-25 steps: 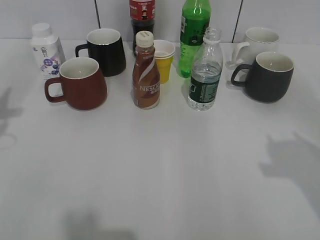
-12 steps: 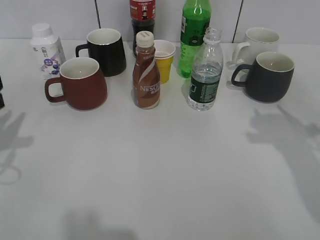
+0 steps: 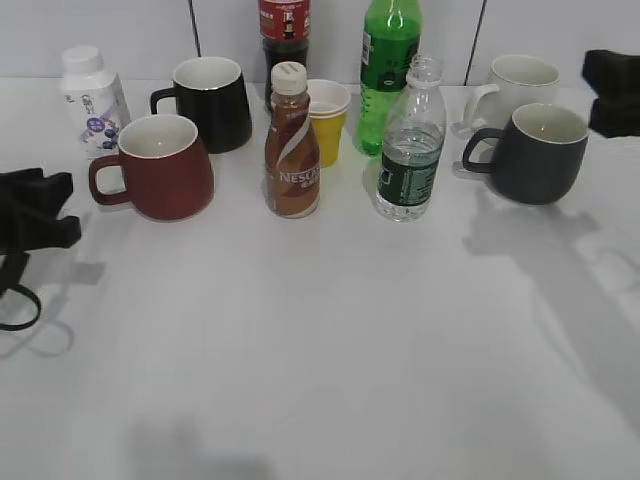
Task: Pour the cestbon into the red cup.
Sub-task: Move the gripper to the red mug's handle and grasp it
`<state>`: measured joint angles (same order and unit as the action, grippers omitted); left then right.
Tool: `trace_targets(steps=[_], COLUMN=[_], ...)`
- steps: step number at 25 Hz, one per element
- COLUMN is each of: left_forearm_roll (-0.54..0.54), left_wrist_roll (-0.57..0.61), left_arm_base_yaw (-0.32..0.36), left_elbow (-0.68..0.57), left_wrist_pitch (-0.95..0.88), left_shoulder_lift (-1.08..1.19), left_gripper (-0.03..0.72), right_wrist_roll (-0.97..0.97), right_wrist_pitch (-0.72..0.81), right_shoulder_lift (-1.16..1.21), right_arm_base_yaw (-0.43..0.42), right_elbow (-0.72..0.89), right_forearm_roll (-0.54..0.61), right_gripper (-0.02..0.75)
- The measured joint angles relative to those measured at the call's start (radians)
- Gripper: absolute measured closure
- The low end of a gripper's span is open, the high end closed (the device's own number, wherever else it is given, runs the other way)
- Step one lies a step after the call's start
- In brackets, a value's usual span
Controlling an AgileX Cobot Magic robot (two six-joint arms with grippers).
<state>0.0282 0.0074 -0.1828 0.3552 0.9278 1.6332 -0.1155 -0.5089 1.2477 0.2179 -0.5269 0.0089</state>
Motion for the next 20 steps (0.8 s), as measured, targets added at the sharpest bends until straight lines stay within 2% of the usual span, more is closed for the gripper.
trace_targets(steps=[7,20], left_forearm_roll=[0.040,0.054], left_wrist_roll=[-0.042,-0.047], left_arm_base_yaw=[0.000,0.000], left_elbow=[0.060,0.176], left_wrist_pitch=[0.024,0.008], left_shoulder_lift=[0.112,0.218], left_gripper=[0.390,0.377], right_wrist_roll=[0.043,0.057], right_wrist_pitch=[-0.049,-0.052], right_shoulder_lift=[0.030,0.030], right_arm_base_yaw=[0.068,0.069], right_elbow=[0.000,0.000], right_forearm_roll=[-0.074,-0.074], right_gripper=[0.307,0.307])
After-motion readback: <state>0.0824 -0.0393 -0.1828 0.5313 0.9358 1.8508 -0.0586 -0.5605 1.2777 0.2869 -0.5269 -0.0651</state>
